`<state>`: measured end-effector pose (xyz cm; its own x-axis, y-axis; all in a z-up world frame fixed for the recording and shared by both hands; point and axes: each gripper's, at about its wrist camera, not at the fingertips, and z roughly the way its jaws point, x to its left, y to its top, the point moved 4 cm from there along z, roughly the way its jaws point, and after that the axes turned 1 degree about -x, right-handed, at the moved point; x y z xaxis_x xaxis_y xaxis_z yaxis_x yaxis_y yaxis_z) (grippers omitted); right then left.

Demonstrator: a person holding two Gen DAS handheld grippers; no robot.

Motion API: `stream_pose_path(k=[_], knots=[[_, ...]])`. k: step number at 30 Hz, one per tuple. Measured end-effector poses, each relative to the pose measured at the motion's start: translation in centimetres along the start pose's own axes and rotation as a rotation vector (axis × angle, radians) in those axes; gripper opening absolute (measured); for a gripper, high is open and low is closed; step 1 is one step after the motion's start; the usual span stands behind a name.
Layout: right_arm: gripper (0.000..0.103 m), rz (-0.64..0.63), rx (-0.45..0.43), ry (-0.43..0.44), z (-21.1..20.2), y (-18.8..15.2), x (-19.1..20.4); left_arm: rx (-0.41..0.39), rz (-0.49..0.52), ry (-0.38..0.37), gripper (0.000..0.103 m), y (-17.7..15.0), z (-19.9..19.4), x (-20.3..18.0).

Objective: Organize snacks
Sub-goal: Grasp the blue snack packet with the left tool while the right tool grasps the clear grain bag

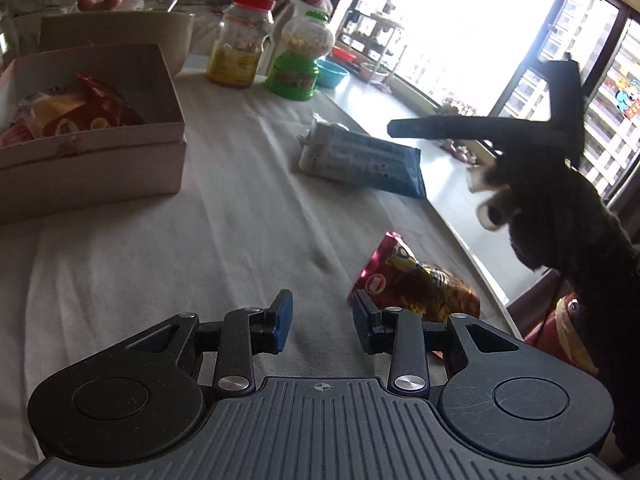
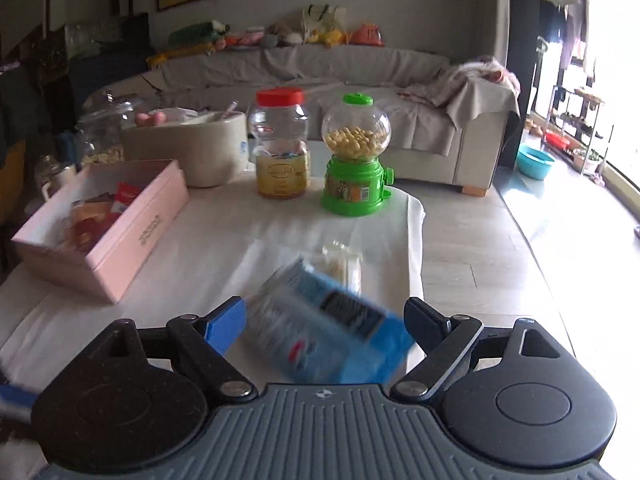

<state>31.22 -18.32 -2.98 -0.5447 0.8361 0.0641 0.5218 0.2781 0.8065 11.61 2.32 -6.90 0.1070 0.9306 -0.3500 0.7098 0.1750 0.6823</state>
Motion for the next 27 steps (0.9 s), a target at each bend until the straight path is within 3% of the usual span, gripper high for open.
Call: stream_pose_path(k=[4,7,9,13,16,19,22,23,27], knots=[[0.084,0.139,0.122,0.022,5.3,1.3,-2.3,-0.017,-0.025,0.005,0.037,0.1,-0.6,1.3],[0.064,0.216,0.175,0.128,5.4,-0.1,-1.6,-0.036,-0.067,0.009,0.037,0.2,-0.9,2.8],[0.055,0.219,0.218,0.208,4.8,-1.5,0.3,-0.045,-0.098,0.009,0.037,0.5,-0.7,3.7],[0.055,0.111,0.243,0.306,3.0,-2.9,4.7,-0.048,-0.114,0.014,0.037,1.2,0.0,4.2],[0.059,0.047,0.131,0.186,2.3,-1.1,5.1,-0.050,-0.101,0.006,0.037,1.5,0.2,3.9],[0.069,0.021,0.046,-0.027,4.4,0.8,3.2,-0.045,-0.085,-0.001,0.037,1.2,0.2,3.6],[0.069,0.101,0.108,-0.088,8.3,1.0,0.6,-0.035,-0.079,0.003,0.037,0.9,0.3,3.6],[0.067,0.149,0.132,-0.095,9.3,0.9,-0.3,-0.034,-0.081,0.007,0.037,0.9,0.2,3.8],[0.033,0.242,0.198,-0.007,10.0,-0.5,-1.3,-0.052,-0.090,0.020,0.037,1.0,-0.4,4.5]])
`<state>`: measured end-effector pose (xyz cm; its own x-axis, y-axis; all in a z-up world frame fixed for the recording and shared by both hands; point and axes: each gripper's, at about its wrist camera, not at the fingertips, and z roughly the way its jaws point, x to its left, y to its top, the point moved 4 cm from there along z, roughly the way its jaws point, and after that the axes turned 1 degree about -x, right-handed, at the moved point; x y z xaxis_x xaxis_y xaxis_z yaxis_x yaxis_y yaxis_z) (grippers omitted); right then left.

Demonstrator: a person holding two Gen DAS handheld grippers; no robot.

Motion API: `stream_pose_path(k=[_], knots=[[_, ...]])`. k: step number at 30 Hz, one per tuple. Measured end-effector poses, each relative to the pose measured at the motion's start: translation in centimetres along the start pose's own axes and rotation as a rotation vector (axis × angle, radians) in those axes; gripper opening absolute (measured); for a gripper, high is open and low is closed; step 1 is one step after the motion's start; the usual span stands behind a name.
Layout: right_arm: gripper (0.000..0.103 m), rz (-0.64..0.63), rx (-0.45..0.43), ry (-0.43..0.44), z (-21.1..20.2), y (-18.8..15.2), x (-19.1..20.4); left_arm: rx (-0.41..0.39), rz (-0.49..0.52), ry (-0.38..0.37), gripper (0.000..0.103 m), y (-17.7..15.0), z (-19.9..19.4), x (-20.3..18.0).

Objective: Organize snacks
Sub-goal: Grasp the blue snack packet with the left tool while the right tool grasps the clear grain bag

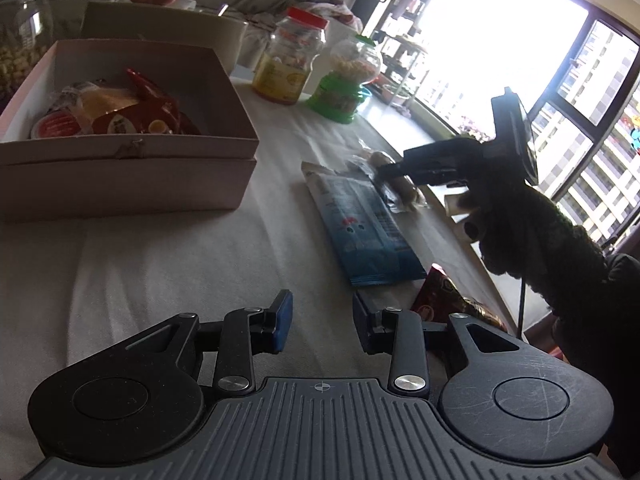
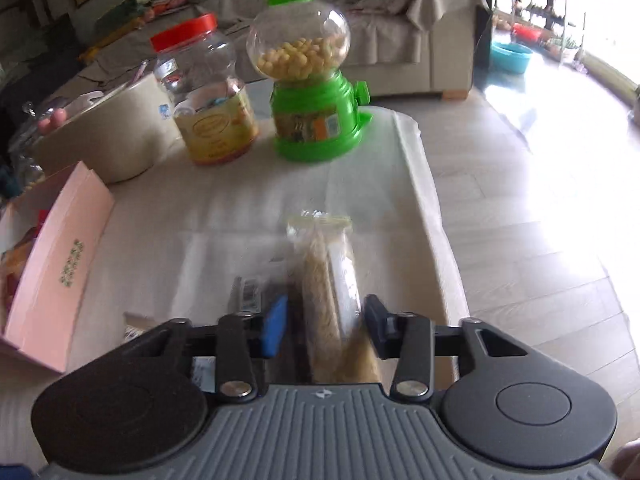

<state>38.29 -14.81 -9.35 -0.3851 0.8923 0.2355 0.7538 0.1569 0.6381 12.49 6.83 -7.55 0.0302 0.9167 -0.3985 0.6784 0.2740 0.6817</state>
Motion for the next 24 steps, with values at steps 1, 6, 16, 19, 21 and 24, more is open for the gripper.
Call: stream_pose_path(k=[1,6,16,19,21,24], knots=[[0.029,-0.018,0.006,0.004,-0.6,-0.5,0.3,-0.004,0.000,0.003,0.037,0.1,-0.1,0.2],[0.029,-0.042,-0.002,0.055,-5.2,-3.7,0.6,0.003,0.004,-0.002,0.037,1.0,1.2,0.1],[0.029,-0.092,-0.011,0.069,-7.2,-9.0,3.0,0.014,-0.061,-0.004,0.037,5.3,9.2,-0.3],[0.029,-0.071,-0.015,0.119,-7.1,-9.2,3.3,0.032,-0.112,-0.048,0.037,5.4,10.9,-0.1],[0.029,-0.078,-0.013,0.138,-6.9,-9.1,4.0,0.013,-0.116,-0.052,0.040,5.4,11.2,-0.1],[0.029,-0.098,-0.007,0.149,-6.8,-9.0,5.1,0.012,-0.118,-0.045,0.041,5.5,10.5,0.2]])
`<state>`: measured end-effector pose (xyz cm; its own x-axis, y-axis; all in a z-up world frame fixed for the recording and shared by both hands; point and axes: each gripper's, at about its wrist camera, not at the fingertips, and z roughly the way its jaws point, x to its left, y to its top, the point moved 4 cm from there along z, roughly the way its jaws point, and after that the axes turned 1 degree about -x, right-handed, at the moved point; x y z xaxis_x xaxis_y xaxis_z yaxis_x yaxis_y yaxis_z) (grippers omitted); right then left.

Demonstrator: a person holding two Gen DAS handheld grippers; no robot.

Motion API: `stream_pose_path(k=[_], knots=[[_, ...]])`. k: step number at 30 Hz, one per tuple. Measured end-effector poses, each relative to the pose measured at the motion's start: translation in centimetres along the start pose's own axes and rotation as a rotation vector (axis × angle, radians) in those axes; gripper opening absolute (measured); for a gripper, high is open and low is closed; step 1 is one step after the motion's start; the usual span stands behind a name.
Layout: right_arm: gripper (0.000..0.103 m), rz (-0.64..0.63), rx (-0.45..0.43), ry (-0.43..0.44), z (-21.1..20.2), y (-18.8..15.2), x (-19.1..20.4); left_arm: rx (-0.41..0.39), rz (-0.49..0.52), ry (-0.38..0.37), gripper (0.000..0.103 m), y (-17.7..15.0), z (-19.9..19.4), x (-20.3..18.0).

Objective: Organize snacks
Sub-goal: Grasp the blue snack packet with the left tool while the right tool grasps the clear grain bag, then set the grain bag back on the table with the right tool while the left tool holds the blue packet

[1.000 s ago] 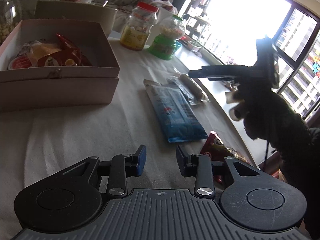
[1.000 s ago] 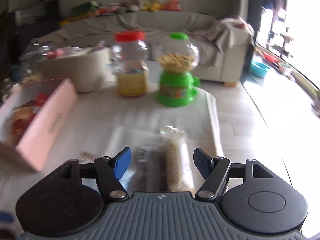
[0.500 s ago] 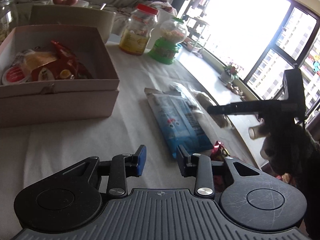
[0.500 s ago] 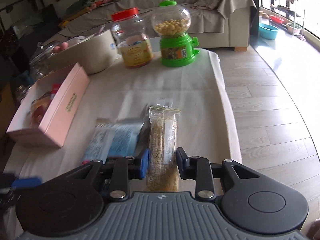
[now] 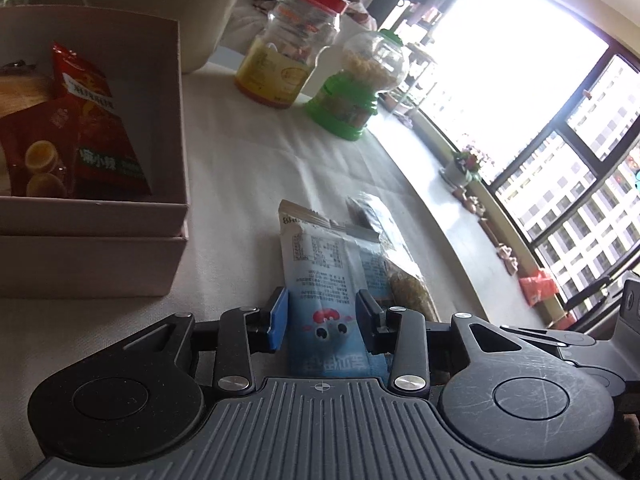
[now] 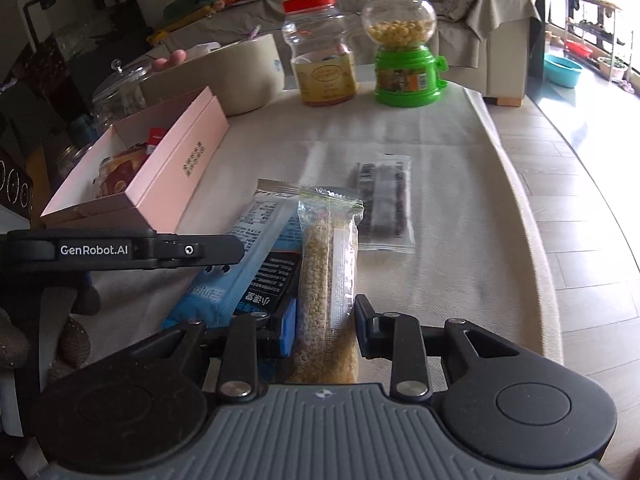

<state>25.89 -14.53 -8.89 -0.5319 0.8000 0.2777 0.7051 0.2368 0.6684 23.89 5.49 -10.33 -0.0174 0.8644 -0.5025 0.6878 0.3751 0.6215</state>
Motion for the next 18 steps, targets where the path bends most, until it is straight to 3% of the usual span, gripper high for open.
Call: stream_pose_path(k=[4,8,11,14,16,18], knots=[[0.029,-0.027,0.028,0.100,0.0,-0.6,2.7,-0.015,-0.006,0.014,0.041,-0.5,-3.2,1.3],[0.029,-0.092,0.047,0.217,-0.8,-2.2,6.8,-0.012,0.008,-0.033,0.041,-2.4,-7.5,1.4],[0.029,-0.142,0.034,0.240,-1.7,-3.0,8.8,-0.024,0.071,0.018,0.040,-3.5,-9.9,1.3],[0.029,-0.139,0.013,0.181,-2.0,-2.8,8.4,-0.047,0.125,0.105,0.040,-4.1,-11.1,1.5],[0.029,-0.107,-0.006,0.096,-1.7,-2.3,6.8,-0.061,0.168,0.189,0.040,-4.2,-11.2,1.6],[0.032,-0.077,-0.032,0.002,-1.5,-1.9,5.0,-0.061,0.187,0.222,0.040,-4.3,-11.2,1.3]])
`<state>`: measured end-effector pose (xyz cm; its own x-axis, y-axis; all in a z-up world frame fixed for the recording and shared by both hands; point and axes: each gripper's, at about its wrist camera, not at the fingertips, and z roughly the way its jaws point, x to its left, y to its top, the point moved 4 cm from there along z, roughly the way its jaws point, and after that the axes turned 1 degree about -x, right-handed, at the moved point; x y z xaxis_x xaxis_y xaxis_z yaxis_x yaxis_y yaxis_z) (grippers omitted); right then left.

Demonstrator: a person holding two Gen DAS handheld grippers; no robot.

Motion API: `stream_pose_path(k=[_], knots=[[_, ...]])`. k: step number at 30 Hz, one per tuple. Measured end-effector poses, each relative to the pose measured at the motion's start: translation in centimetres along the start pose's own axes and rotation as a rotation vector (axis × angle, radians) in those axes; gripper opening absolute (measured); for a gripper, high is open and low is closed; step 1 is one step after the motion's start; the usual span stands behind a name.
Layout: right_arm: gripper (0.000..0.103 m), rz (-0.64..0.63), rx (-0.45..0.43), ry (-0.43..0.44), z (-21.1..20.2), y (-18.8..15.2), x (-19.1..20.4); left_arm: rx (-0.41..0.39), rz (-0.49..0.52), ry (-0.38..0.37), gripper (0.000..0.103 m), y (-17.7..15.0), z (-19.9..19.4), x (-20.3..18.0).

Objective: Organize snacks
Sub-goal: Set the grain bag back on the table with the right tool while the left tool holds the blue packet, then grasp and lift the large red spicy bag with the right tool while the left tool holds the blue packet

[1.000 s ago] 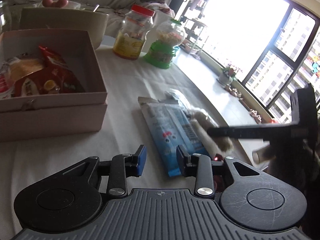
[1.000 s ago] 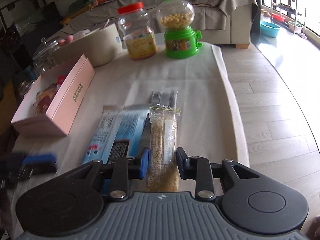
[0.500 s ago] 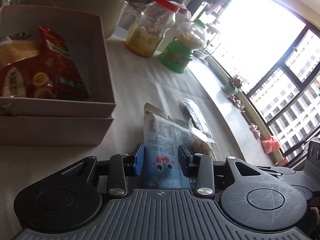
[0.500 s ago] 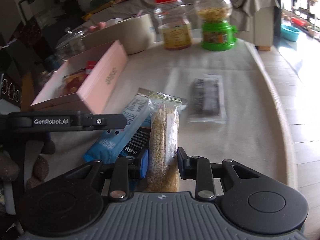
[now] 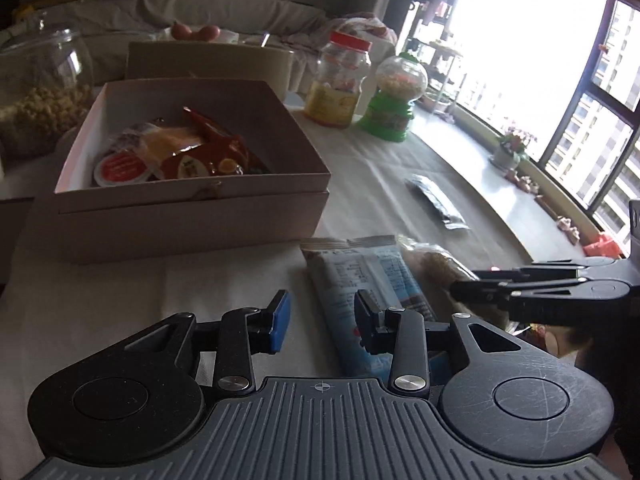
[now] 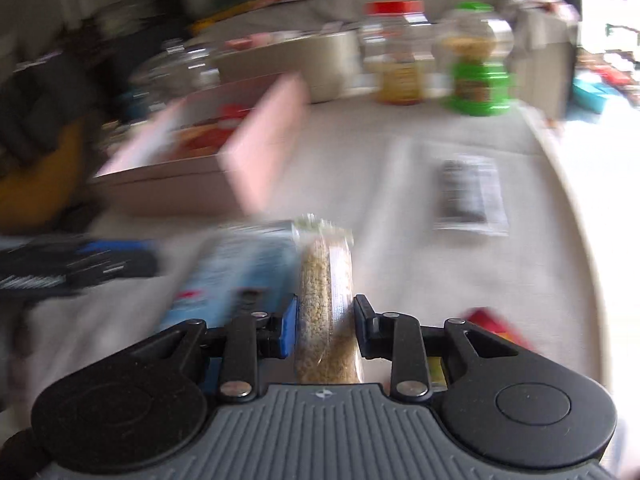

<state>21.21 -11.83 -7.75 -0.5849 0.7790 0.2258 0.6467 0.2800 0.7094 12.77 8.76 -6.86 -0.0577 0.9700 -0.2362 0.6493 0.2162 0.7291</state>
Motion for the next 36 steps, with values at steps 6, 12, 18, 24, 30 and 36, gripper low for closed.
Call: stream_pose_path(k=[6,12,18,24,30,36], knots=[[0.063,0.081,-0.092,-0.069,-1.5,-0.3,-3.3,0.006,0.177,-0.062,0.040,-0.5,1.1,-5.4],[0.067,0.182,-0.157,-0.115,-3.7,-2.4,-5.2,0.024,0.439,-0.033,0.041,-2.0,3.6,-10.9],[0.075,0.196,-0.164,-0.155,-3.1,-4.3,-5.0,0.045,0.601,0.061,0.044,-4.6,2.7,-10.0],[0.081,0.179,-0.192,-0.177,-3.2,-4.8,-4.3,0.066,0.512,0.156,0.044,-4.1,0.8,-5.8],[0.082,0.207,-0.199,-0.162,-3.4,-5.0,-4.7,0.065,0.418,0.155,0.056,-3.5,0.8,-4.9],[0.084,0.205,-0.198,-0.159,-3.3,-5.1,-4.6,0.061,0.329,0.034,0.086,-3.4,1.0,-5.1]])
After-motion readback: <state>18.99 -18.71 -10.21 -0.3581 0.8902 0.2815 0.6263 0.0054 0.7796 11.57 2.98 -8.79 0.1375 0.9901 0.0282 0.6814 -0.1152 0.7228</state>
